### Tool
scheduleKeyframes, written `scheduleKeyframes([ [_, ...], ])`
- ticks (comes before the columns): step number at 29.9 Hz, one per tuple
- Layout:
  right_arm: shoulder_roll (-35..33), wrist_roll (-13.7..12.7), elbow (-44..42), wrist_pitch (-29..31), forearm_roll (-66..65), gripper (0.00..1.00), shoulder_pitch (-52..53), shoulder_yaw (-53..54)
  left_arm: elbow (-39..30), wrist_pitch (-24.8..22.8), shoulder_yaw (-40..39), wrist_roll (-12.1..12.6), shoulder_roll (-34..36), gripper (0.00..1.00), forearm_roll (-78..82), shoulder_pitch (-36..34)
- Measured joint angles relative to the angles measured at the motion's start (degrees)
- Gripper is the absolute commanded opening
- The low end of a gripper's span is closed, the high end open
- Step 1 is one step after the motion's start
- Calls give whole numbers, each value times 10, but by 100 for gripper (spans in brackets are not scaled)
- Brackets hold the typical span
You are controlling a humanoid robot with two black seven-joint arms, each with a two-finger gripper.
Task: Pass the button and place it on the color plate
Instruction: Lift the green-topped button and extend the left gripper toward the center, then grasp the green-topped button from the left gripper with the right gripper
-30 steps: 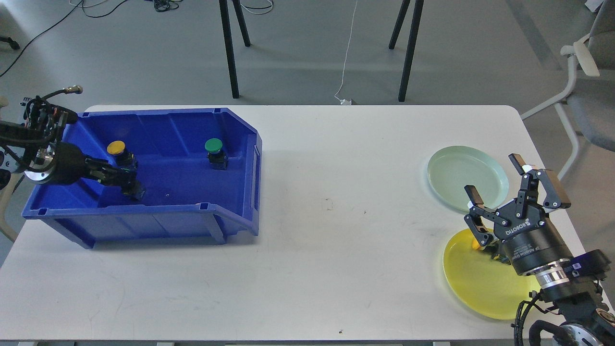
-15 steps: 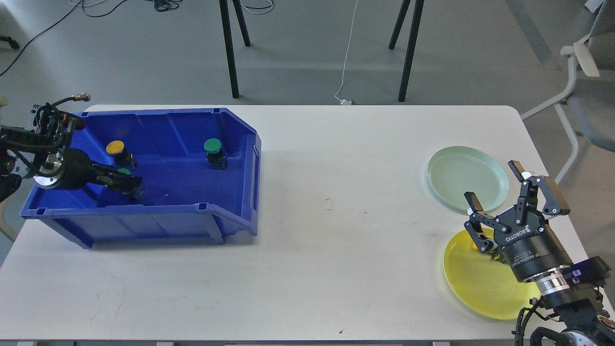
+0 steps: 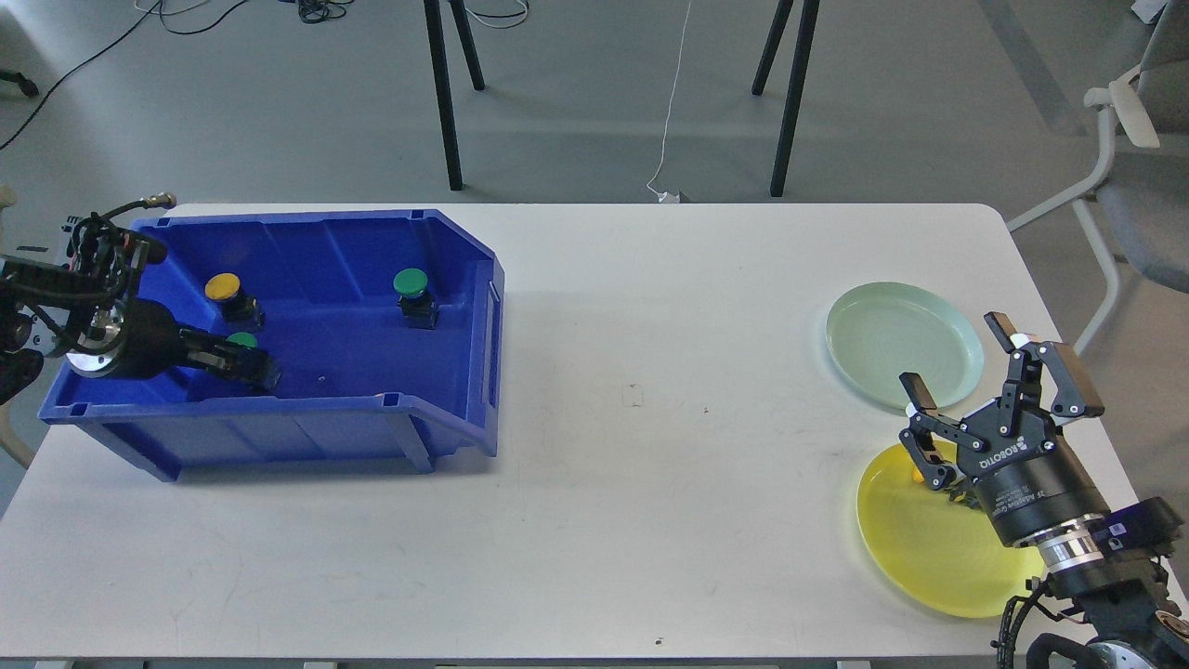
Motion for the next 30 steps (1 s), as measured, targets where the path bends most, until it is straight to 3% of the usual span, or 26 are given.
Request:
scheduleKeyframes([
  [6, 0, 0, 0, -1, 0, 98, 0, 1, -44, 0, -23, 0, 26, 13, -41, -9],
  [13, 1, 0, 0, -5, 0, 98, 1, 8, -239, 0, -108, 0, 96, 13, -296, -6],
  [19, 9, 0, -2, -13, -4, 98, 52, 5, -288, 0, -118, 0, -22, 14, -448, 45],
  [23, 40, 0, -91, -35, -5, 98, 158, -43, -269, 0, -120, 0, -125, 14, -470, 68],
  [30, 113, 0, -211, -56, -18, 98, 320, -230, -248, 0, -130, 0, -161, 15, -523, 95],
])
